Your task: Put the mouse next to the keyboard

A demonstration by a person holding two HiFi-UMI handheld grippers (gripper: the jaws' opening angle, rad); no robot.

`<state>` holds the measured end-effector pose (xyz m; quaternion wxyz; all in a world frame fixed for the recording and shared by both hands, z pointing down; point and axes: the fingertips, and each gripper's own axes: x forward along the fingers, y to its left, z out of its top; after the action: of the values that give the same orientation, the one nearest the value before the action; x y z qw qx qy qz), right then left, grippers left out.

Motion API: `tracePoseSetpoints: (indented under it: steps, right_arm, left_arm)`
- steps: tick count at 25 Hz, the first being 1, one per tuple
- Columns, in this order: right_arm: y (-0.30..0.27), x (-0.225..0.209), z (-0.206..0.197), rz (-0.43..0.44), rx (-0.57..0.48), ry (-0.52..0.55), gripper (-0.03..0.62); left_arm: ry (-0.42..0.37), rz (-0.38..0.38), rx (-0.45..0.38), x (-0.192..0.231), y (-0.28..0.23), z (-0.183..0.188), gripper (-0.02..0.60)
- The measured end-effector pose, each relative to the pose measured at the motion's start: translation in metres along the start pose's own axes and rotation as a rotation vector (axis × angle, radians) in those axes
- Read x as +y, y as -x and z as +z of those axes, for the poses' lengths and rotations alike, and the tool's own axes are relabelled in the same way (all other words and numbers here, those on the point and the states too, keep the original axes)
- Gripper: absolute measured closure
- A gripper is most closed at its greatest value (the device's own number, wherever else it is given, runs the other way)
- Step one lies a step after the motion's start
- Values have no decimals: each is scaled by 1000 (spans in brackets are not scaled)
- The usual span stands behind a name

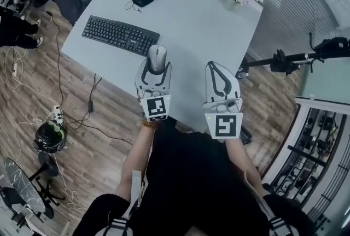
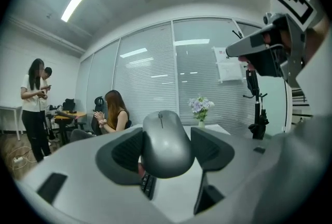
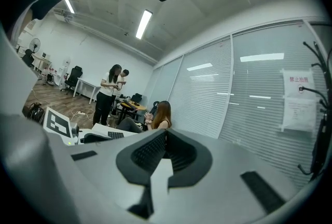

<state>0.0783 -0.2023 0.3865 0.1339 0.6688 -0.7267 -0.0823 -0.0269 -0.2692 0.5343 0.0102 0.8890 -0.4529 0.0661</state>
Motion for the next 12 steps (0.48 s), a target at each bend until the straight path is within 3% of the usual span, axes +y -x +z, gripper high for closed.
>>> tracePoseSetpoints:
  steps: [12]
  right_arm:
    - [-11,-16,-20,-59,71,20,595]
  left_arm:
    - [-2,-76,120,-4,-48,-63,285]
